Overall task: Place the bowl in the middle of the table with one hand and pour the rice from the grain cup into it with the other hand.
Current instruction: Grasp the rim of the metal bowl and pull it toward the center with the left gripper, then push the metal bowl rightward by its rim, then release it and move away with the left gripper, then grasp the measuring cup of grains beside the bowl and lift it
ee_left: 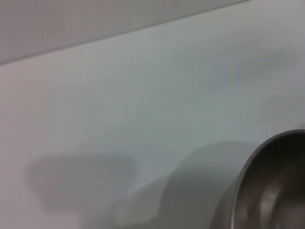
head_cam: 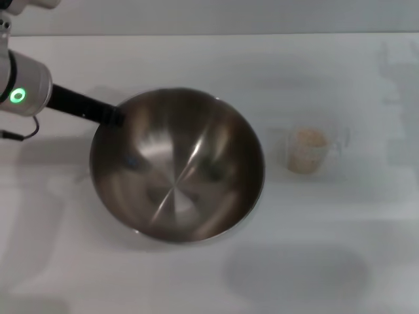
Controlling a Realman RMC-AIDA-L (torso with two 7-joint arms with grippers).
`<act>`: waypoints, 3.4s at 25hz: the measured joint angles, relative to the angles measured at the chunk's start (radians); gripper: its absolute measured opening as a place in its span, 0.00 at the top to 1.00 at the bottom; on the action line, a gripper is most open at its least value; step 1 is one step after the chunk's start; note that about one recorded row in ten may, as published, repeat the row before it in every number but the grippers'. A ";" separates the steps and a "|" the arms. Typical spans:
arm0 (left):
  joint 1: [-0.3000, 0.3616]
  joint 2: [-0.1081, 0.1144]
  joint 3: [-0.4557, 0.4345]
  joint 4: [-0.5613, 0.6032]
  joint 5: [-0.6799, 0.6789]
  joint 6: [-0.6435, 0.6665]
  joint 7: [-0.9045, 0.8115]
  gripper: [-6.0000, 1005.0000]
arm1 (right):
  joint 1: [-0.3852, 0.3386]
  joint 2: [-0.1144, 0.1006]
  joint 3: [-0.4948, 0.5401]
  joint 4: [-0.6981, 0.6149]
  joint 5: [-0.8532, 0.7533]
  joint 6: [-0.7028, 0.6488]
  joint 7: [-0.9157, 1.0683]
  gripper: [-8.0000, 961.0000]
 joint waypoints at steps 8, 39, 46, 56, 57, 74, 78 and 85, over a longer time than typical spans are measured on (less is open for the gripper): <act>-0.121 0.002 -0.003 0.083 0.000 0.050 0.003 0.95 | -0.003 0.000 0.000 0.000 0.002 0.002 0.000 0.42; -0.272 0.004 -0.052 0.410 0.053 0.239 0.042 0.78 | -0.001 0.000 0.000 0.000 0.003 -0.009 0.000 0.42; -0.180 0.001 -0.060 0.182 0.005 0.250 0.045 0.72 | -0.001 0.000 0.000 0.001 0.003 -0.005 0.000 0.42; 0.159 0.000 0.079 0.038 -0.050 1.107 0.255 0.71 | -0.009 0.002 -0.001 0.006 0.000 -0.012 0.000 0.42; 0.183 0.000 0.106 0.052 -0.049 1.214 0.261 0.71 | -0.010 0.002 -0.002 0.006 -0.001 -0.012 0.000 0.42; 0.230 0.072 0.274 0.724 0.358 2.510 -0.836 0.61 | -0.374 0.012 -0.083 0.393 -0.002 0.070 -0.032 0.42; 0.236 0.077 0.284 0.741 0.358 2.513 -0.833 0.54 | -0.476 0.013 -0.197 0.459 0.004 0.076 -0.075 0.42; 0.245 0.079 0.287 0.779 0.358 2.512 -0.825 0.33 | -0.600 0.016 -0.361 0.498 0.006 0.077 -0.125 0.42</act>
